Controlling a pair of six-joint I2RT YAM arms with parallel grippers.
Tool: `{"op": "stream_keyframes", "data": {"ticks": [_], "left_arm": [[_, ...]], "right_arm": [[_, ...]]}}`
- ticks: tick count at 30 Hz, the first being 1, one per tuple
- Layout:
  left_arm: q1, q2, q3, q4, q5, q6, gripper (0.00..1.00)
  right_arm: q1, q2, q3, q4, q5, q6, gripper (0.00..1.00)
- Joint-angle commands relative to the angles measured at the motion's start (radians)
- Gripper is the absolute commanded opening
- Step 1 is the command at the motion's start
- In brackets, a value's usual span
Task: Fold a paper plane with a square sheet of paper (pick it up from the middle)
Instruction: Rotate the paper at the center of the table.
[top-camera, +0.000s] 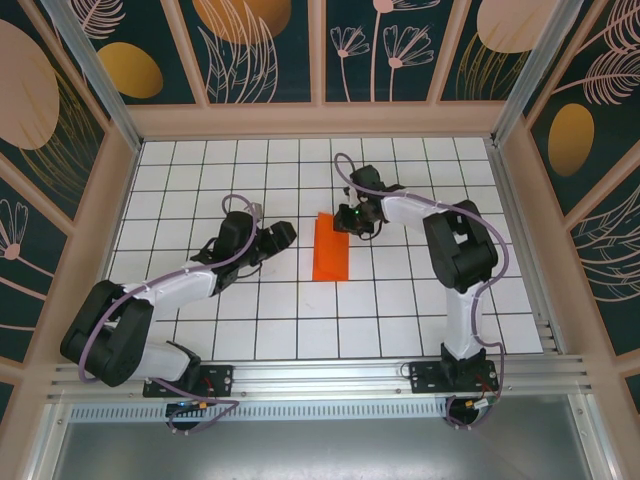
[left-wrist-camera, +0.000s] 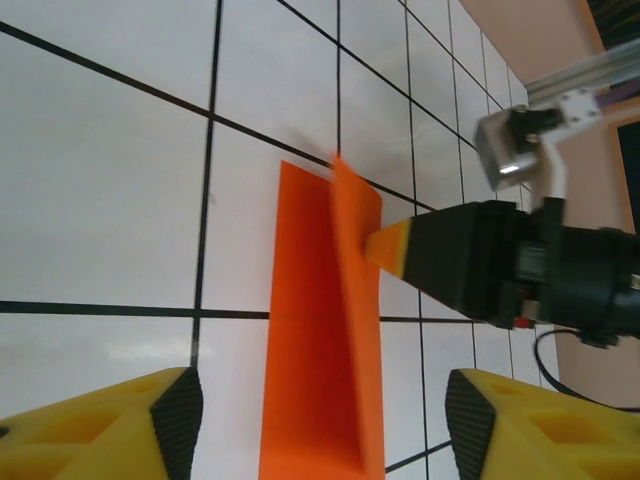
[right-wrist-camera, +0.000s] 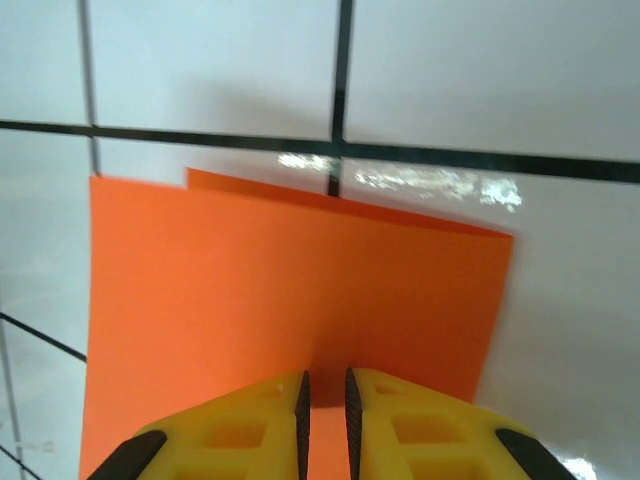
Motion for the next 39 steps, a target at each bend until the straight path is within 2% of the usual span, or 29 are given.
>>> {"op": "stream_keyframes", "data": {"ticks": [1, 8, 12, 17, 21, 25, 27, 31, 33, 39], "left_arm": [[-0.026, 0.024, 0.027, 0.052, 0.030, -0.028, 0.64], [-0.089, 0.075, 0.021, 0.164, 0.061, -0.117, 0.50], [-0.140, 0.101, 0.003, 0.238, 0.057, -0.167, 0.44], [-0.198, 0.126, 0.022, 0.247, 0.049, -0.186, 0.40], [-0.251, 0.160, 0.050, 0.252, 0.052, -0.193, 0.33], [-0.300, 0.200, 0.082, 0.267, 0.045, -0.205, 0.27], [-0.322, 0.227, 0.104, 0.266, 0.030, -0.219, 0.22], [-0.376, 0.260, 0.128, 0.270, -0.026, -0.258, 0.14], [-0.392, 0.258, 0.126, 0.255, -0.076, -0.270, 0.13], [-0.396, 0.148, 0.094, 0.118, -0.260, -0.245, 0.23]], "right_arm": [[-0.016, 0.020, 0.020, -0.027, -0.014, -0.034, 0.21], [-0.028, -0.056, -0.118, 0.028, 0.133, 0.107, 0.21], [-0.028, -0.162, -0.242, 0.052, 0.224, 0.232, 0.20], [-0.027, -0.330, -0.404, 0.078, 0.308, 0.401, 0.19], [-0.029, -0.450, -0.528, 0.185, 0.222, 0.458, 0.19], [-0.059, -0.540, -0.597, 0.336, 0.065, 0.380, 0.22], [-0.082, -0.557, -0.631, 0.393, -0.041, 0.338, 0.20], [-0.087, -0.567, -0.676, 0.411, -0.125, 0.275, 0.15], [-0.087, -0.565, -0.692, 0.417, -0.151, 0.250, 0.13], [-0.088, -0.524, -0.677, 0.382, -0.165, 0.214, 0.13]]}}
